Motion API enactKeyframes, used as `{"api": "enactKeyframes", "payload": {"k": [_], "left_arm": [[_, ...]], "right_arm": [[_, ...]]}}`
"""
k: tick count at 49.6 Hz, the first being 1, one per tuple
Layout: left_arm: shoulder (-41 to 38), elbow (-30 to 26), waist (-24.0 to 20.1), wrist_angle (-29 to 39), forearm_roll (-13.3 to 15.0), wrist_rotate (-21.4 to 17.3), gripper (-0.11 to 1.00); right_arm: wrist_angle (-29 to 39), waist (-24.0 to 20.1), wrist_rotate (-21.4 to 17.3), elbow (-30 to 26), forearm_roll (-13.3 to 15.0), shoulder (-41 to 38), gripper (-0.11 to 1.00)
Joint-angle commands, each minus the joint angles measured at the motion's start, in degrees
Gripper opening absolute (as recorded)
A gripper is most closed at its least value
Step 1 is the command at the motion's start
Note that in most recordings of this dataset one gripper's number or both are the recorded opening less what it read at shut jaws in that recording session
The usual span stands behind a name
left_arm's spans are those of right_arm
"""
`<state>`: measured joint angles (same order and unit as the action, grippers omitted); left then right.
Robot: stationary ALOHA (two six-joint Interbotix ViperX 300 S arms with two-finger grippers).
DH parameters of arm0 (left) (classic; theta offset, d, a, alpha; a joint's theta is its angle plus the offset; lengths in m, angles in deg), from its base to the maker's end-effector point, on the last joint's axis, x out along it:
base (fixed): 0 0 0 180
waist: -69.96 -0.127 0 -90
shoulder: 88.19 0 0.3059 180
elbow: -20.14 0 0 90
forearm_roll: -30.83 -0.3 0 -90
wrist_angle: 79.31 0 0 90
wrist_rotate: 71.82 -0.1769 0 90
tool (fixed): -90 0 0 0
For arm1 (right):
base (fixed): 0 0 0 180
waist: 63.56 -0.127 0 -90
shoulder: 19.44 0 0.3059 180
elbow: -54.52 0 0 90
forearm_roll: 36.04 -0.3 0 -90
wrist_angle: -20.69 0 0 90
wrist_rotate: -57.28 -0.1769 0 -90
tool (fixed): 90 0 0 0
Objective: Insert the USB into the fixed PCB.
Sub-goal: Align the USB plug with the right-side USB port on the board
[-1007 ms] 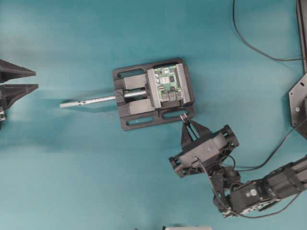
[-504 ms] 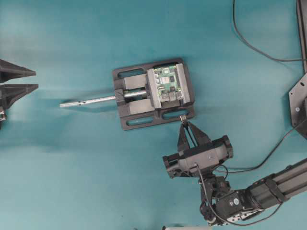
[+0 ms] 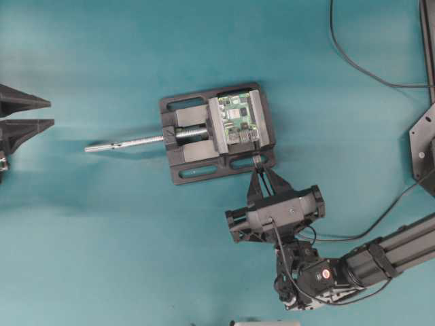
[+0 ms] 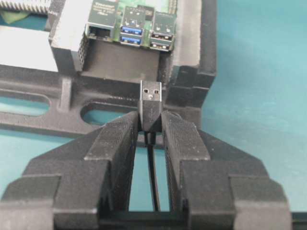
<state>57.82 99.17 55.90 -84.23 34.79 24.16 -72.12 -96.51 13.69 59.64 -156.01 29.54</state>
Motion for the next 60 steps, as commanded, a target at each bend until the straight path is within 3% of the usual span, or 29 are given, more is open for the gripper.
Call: {"api": "enactKeyframes", "payload": {"k": [1,10,60], "left_arm": [[-0.7,-0.6,-0.2,-0.5,-0.2,0.6,0.62],[-0.7,-0.6,-0.2,-0.5,-0.3,0.6,0.62],[-0.7,-0.6,-0.2,-0.5,-0.2,0.6,0.62]], "right_arm": [[-0.1,0.3,0.6,-0.7,0.1,3.1,0.19],[-0.3,0.8,3.1,-0.4,0.1,4.0,0.19],[-0.4,3.3,5.5,-0.4,0.9,4.1,0.19]]}}
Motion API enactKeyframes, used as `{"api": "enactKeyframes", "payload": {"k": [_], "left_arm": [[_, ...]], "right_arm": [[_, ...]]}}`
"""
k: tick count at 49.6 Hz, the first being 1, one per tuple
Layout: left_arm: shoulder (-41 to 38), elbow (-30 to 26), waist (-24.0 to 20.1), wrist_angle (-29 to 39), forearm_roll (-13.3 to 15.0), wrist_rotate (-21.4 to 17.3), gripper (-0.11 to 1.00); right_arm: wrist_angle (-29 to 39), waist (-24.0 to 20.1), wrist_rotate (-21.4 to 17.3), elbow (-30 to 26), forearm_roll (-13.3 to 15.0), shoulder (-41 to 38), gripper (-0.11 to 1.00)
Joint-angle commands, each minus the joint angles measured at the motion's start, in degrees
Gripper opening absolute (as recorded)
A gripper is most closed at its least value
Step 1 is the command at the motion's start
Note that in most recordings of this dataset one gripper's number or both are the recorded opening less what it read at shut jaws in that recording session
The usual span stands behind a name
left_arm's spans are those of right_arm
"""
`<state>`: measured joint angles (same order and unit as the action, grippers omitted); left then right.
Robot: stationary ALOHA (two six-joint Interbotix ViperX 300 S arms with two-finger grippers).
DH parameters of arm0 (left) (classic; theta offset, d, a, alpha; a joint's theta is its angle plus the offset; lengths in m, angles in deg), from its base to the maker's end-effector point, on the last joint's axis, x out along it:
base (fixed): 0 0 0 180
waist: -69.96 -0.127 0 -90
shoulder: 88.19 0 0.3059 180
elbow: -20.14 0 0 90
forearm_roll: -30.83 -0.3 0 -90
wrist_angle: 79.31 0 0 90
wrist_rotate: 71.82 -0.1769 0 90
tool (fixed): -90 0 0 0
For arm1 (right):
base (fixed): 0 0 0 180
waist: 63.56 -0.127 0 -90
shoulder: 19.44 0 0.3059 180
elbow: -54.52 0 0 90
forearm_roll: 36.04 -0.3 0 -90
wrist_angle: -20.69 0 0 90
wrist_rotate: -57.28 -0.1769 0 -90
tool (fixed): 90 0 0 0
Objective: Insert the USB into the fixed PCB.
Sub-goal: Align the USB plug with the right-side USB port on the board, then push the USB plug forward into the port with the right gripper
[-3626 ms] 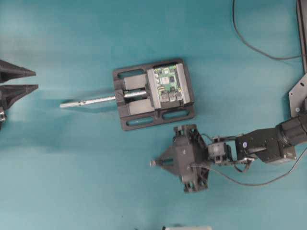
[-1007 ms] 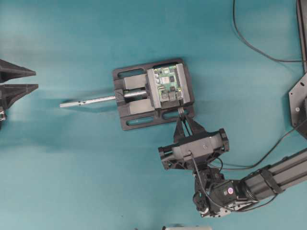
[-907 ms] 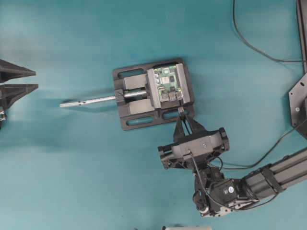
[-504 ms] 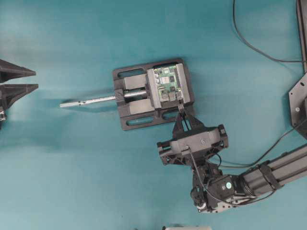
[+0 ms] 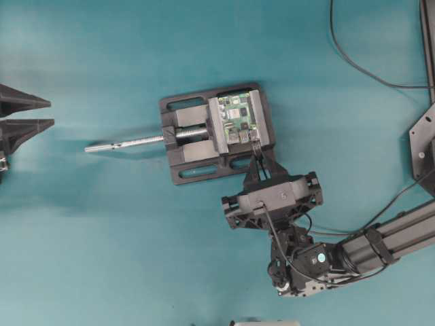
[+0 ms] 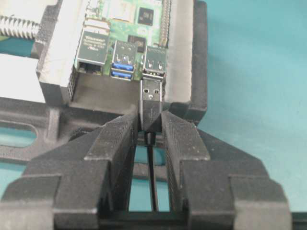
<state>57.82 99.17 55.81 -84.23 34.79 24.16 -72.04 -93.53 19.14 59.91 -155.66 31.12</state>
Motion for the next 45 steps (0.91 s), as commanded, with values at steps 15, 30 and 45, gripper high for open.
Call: {"api": "enactKeyframes", "payload": {"k": [15,30,45], "left_arm": [[-0.7,-0.6,-0.1,-0.5,-0.3,0.6,0.62],[-0.7,-0.6,-0.1,-0.5,-0.2,0.6,0.62],[-0.7,-0.6,-0.1,-0.5,-0.3,0.6,0.62]], "right_arm": [[-0.4,0.7,0.2,-0.7,0.6,2.5,0.19],[-0.4,0.9,0.2,-0.7,0.6,2.5,0.19],[-0.4,1.1,0.0,-0.7,0.6,2.5,0.19]]}}
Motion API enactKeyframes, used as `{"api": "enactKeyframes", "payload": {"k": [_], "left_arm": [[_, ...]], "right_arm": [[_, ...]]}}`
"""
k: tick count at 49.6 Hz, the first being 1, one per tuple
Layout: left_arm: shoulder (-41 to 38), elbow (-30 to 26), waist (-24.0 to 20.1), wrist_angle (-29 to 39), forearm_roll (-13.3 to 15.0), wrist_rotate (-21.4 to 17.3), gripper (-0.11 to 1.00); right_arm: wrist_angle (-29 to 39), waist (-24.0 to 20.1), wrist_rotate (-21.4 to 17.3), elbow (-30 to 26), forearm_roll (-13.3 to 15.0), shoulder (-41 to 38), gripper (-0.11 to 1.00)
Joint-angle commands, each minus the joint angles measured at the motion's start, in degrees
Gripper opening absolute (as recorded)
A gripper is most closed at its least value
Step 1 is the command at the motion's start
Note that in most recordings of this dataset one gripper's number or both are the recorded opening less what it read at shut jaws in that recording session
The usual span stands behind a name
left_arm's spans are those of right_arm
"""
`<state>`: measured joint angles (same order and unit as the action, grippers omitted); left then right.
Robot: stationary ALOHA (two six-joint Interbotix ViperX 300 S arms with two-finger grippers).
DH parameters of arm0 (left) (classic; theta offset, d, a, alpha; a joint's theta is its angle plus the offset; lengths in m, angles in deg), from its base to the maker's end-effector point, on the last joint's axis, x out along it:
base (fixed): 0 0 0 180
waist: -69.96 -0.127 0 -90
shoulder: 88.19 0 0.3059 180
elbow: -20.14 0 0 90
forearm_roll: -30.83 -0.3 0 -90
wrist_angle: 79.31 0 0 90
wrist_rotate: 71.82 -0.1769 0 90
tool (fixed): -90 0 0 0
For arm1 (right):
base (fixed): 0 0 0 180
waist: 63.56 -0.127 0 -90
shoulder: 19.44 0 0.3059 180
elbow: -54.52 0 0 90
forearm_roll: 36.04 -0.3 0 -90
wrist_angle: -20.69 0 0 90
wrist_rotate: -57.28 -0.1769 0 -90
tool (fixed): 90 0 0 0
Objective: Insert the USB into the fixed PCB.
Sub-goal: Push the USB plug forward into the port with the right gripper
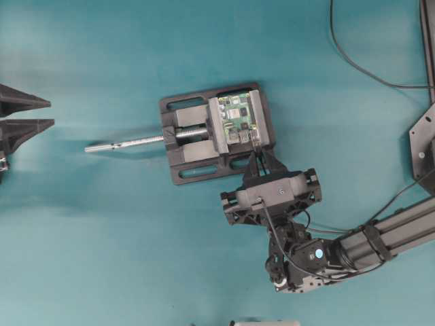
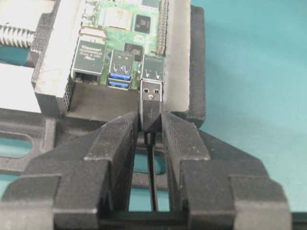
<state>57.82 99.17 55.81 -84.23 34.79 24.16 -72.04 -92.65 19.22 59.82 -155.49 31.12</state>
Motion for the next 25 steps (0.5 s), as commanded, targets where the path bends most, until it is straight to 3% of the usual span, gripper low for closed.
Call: {"api": "enactKeyframes", "payload": {"k": [1,25], "left_arm": [[-0.7,-0.6,-0.1,-0.5,-0.2,0.6,0.62],[-0.7,-0.6,-0.1,-0.5,-0.3,0.6,0.62]], "right_arm": [[-0.4,0.3,-0.1,-0.6,0.5,2.5,0.19],[-0.5,1.6,-0.2,-1.1,0.4,2.0,0.19]]}}
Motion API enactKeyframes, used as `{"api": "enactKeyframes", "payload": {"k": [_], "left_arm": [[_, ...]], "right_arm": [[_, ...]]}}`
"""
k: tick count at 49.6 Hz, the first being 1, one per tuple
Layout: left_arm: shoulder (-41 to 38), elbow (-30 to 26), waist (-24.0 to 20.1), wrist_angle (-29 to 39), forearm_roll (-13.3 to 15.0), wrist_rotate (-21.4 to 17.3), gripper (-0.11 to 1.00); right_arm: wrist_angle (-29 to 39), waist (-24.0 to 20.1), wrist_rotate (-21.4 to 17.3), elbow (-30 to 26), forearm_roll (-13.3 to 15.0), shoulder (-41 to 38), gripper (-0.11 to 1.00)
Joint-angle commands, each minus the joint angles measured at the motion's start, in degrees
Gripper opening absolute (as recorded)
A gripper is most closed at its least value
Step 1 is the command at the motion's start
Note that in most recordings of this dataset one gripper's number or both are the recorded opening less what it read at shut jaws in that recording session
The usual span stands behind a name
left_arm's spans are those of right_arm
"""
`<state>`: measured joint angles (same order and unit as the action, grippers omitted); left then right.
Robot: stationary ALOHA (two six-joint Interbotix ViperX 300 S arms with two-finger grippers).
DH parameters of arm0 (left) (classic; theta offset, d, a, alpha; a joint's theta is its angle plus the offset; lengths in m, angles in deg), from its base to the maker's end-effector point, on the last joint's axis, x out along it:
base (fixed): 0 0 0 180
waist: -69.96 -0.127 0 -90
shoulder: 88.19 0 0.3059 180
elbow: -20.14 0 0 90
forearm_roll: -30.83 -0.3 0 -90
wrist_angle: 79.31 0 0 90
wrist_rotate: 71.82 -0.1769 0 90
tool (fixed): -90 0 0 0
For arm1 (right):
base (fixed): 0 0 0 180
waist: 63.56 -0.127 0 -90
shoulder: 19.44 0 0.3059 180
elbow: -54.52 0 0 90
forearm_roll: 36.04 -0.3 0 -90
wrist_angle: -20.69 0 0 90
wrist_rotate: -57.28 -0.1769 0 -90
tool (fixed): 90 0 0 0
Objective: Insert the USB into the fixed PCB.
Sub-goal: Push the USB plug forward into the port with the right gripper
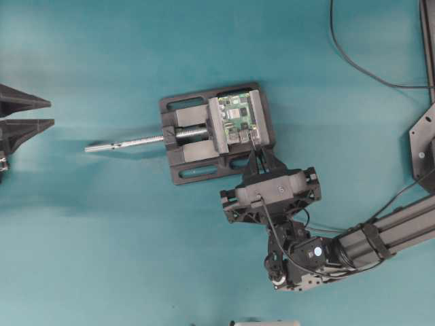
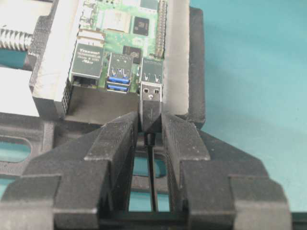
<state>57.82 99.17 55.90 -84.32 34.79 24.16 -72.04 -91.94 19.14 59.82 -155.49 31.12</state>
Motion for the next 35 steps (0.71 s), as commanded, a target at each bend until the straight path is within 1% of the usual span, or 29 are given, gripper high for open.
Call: {"api": "enactKeyframes", "payload": {"k": [1,18,35], "left_arm": [[-0.7,-0.6,-0.2,-0.4,-0.3,0.6,0.62],[-0.7,-0.6,-0.2,-0.4,-0.2,0.6,0.62],[-0.7,-0.6,-0.3,-0.4,-0.2,0.6,0.62]], "right_arm": [[-0.5,1.0,-0.1,-1.2,0.4,1.9,0.19],[-1.5,2.0,0.1,-3.0,0.4,1.3,0.19],[-1.7,1.8,0.1,-1.8,0.4,1.3,0.19]]}}
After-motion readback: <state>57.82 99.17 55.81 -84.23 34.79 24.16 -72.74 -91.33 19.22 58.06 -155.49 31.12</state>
